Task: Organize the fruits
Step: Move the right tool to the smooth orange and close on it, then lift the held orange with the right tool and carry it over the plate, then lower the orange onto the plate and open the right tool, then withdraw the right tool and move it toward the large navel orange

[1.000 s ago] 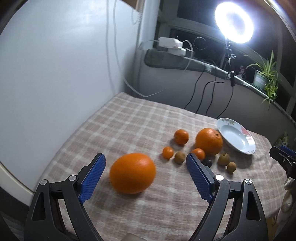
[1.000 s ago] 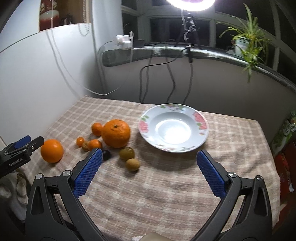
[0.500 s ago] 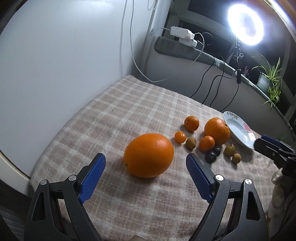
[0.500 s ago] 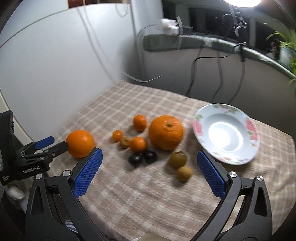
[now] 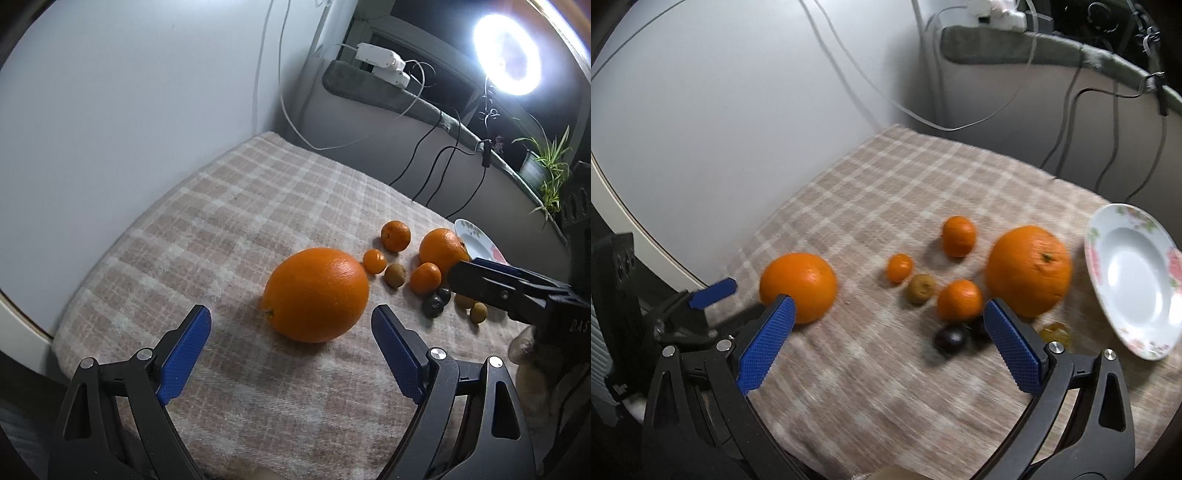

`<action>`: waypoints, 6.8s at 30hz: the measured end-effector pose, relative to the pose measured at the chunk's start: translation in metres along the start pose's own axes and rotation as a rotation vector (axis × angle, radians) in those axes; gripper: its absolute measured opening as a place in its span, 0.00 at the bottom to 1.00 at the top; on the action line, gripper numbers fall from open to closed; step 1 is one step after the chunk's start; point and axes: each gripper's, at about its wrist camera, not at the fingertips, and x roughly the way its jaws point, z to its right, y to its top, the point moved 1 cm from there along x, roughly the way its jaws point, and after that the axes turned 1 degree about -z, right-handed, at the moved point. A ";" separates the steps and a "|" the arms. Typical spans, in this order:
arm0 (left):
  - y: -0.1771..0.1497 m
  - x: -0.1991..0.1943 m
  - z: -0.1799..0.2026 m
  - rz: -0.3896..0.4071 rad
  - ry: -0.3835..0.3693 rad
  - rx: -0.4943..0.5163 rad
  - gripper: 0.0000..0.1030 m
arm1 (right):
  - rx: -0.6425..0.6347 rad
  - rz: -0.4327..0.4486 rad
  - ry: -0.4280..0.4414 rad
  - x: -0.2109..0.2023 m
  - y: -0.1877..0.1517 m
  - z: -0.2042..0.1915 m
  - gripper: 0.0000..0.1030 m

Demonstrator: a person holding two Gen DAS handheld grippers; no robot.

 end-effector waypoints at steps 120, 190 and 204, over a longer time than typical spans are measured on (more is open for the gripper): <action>0.012 0.097 0.288 -0.160 -0.395 0.415 0.69 | 0.342 0.063 0.051 -0.092 -0.028 0.222 0.75; 0.035 0.052 0.132 -0.063 -0.398 0.316 0.69 | 0.244 0.165 -0.127 -0.112 -0.020 0.137 0.75; 0.014 0.007 0.134 0.003 -0.371 0.319 0.69 | 0.256 0.202 -0.064 -0.141 -0.034 0.108 0.75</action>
